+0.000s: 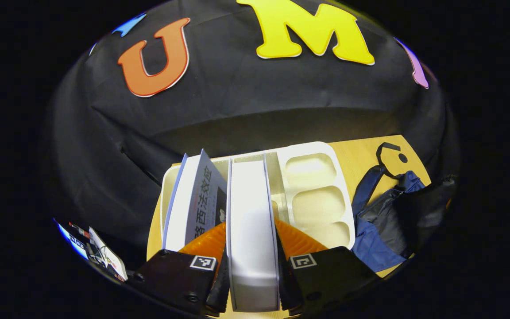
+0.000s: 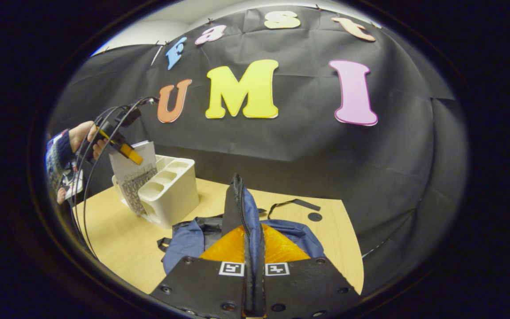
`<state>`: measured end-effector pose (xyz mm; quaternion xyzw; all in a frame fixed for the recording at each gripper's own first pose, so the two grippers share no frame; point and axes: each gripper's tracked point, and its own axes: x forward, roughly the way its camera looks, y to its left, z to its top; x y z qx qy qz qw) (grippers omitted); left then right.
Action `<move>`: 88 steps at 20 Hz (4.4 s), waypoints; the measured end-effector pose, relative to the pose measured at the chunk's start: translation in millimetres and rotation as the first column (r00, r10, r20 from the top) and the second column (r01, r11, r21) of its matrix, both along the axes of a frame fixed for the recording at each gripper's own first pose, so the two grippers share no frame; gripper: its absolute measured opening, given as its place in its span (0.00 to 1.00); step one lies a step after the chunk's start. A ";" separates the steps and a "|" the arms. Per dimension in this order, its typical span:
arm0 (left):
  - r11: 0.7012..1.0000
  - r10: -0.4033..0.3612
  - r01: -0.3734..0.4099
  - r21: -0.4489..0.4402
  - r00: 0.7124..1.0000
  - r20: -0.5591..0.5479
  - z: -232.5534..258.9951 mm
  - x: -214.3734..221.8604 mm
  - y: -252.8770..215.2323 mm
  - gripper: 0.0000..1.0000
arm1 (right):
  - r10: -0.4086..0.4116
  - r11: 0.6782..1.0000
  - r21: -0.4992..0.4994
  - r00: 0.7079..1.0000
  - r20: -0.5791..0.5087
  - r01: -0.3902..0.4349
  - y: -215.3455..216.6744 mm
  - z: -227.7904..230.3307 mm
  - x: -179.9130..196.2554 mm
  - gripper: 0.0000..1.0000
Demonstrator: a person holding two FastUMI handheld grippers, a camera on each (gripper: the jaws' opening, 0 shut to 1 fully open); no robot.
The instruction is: Open the schoolbag, grab two books from the bookshelf and put them into the schoolbag.
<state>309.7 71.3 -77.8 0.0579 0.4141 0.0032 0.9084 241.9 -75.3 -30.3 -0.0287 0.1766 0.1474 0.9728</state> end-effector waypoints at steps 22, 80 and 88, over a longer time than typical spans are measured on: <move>0.739 0.298 -0.239 -0.630 0.954 -0.012 -3.9 -159.8 13.3 0.47 | -0.035 0.999 0.027 0.999 0.002 0.035 12.3 -1.4 -1.5 0.02; 0.385 0.237 -0.105 -0.917 0.972 -0.011 -132.5 -86.2 -383.6 0.71 | -0.006 0.963 0.268 1.000 -0.029 0.014 -0.2 1.2 0.8 0.02; 0.663 0.215 -0.058 -0.747 0.970 0.116 -134.1 -105.0 -311.0 0.84 | -0.069 0.970 0.230 0.997 -0.046 0.078 -8.9 -8.2 -2.8 0.02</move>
